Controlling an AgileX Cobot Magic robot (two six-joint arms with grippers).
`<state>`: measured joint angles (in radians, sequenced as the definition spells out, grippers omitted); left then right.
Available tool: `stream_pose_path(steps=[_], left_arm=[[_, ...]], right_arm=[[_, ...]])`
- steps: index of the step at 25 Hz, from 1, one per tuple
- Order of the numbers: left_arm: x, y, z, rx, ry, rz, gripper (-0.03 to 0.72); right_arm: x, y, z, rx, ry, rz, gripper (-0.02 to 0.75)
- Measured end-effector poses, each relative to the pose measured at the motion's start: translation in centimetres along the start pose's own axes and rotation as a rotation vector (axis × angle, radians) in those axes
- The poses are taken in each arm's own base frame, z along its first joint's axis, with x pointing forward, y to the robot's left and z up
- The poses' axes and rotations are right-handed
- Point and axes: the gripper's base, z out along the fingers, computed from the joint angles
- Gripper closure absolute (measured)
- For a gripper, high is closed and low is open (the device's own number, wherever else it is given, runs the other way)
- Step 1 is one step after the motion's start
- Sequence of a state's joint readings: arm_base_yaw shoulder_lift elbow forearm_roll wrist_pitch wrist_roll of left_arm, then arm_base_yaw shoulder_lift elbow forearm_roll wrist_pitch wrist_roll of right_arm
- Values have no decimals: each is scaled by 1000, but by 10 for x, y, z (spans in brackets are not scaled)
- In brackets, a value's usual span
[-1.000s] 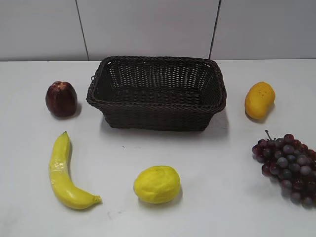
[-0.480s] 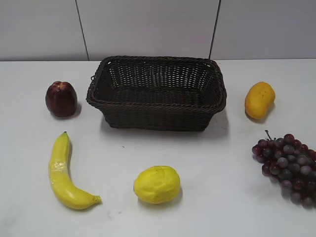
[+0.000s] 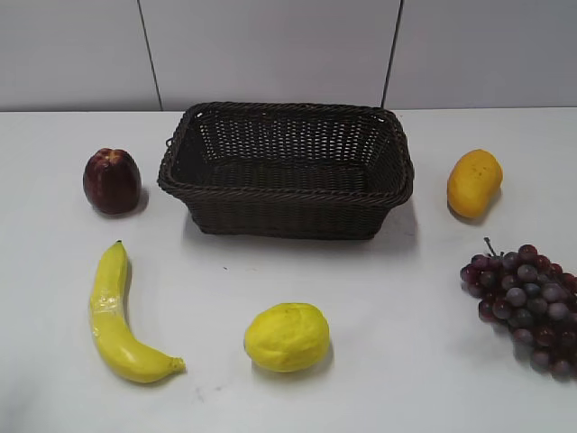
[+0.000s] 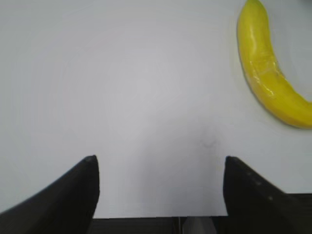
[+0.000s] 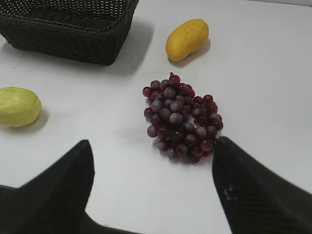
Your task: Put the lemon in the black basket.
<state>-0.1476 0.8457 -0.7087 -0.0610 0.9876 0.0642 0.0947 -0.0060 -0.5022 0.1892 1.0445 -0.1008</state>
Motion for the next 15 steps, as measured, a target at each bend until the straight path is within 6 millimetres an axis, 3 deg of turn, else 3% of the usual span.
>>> stream_pose_path(steps=[8, 15], left_arm=[[-40, -47, 35, 110, 110, 242, 99], [-67, -113, 73, 172, 202, 474, 99]], right_arm=[[0, 0, 0, 0, 0, 0, 167], [0, 0, 0, 0, 0, 0, 167]])
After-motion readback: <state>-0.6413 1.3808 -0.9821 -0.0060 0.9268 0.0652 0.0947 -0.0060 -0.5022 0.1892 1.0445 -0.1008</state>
